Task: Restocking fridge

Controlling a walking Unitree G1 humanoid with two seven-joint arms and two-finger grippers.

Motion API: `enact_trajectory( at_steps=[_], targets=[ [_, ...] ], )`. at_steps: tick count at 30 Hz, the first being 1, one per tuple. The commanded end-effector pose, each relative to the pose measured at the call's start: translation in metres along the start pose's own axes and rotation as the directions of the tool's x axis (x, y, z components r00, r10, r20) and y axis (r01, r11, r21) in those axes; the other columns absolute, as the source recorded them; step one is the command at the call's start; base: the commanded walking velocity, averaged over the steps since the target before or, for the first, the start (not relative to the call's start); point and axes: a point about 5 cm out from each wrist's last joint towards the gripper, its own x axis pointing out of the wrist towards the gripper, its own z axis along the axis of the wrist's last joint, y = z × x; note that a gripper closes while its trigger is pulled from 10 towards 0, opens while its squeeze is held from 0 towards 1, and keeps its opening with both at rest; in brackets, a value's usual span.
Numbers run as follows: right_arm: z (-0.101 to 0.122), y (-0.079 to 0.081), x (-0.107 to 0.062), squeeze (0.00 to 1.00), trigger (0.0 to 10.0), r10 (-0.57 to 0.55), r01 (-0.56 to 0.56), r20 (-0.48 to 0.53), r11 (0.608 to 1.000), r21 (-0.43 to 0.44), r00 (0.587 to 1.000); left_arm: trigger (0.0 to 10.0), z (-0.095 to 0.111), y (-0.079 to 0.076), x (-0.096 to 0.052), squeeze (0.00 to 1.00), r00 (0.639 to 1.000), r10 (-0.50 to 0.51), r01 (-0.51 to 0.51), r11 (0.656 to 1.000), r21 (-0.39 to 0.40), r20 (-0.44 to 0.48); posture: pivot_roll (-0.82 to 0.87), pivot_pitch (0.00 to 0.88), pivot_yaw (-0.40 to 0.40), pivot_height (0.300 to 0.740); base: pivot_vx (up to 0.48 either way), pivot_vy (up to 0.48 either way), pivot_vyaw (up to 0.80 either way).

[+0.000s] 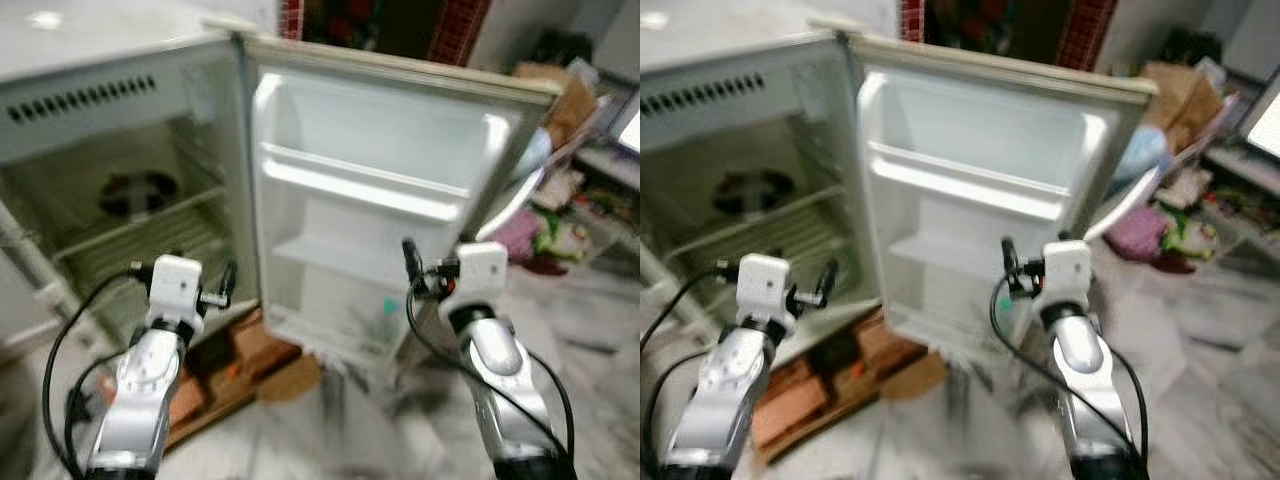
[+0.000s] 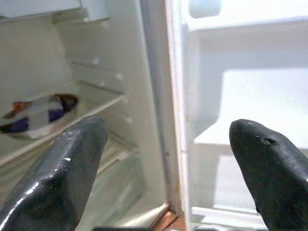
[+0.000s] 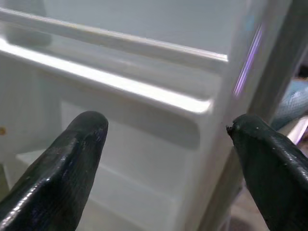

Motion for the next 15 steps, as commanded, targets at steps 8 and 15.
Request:
enact_trajectory(
  at_steps=[8,15],
  targets=[
    [0.0010,0.0066,0.0032,0.00,10.0,0.049,-0.049,0.006,0.999,0.013,0.999,10.0,-0.0008,-0.0003,-0.0013,0.00,1.000,-0.013,0.013,1.000,0.001,-0.006,0.04,0.000,-0.033,0.740,0.000,-0.480,0.00],
    [0.0018,0.0084,0.0031,0.00,10.0,0.063,-0.063,0.016,0.998,-0.005,0.998,10.0,-0.0021,0.0012,-0.0006,0.00,1.000,-0.009,0.009,1.000,0.024,-0.013,0.04,0.000,-0.032,0.740,0.000,-0.480,0.00]
  ],
)
